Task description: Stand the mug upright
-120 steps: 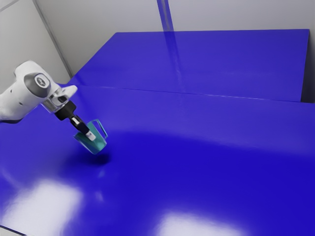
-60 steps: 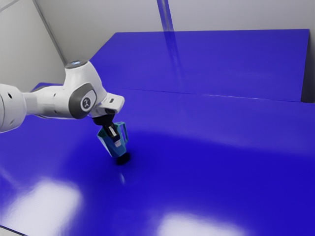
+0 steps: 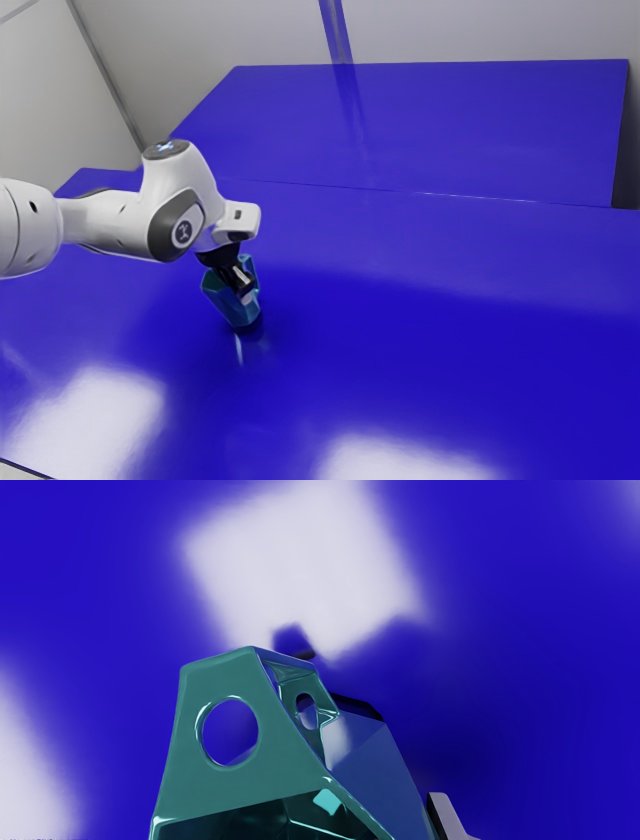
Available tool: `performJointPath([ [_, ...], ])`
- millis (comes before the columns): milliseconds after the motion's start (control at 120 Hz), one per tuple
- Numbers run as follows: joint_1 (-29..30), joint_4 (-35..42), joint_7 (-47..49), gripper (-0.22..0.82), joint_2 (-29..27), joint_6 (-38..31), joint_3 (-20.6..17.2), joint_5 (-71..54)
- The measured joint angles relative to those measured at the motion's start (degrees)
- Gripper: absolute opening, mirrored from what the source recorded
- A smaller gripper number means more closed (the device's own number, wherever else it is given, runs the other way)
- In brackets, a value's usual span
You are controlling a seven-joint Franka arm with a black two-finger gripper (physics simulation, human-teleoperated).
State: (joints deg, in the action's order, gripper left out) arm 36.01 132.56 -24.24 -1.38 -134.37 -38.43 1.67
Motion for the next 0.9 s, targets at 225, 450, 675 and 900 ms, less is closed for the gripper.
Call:
performJointPath([
  [225,0.20,0.64,2.74,0.15,0.29,-0.18,-0.17,0.04],
  [450,1.14,0.57,4.35,0.45,-1.81,0.19,-1.69,0.15],
  [675,1.07,-7.17,5.35,0.55,-6.14,7.93,-1.22,1.47],
  [900,1.28,-27.32,8.61,0.59,-3.30,21.20,-0.67,3.02],
])
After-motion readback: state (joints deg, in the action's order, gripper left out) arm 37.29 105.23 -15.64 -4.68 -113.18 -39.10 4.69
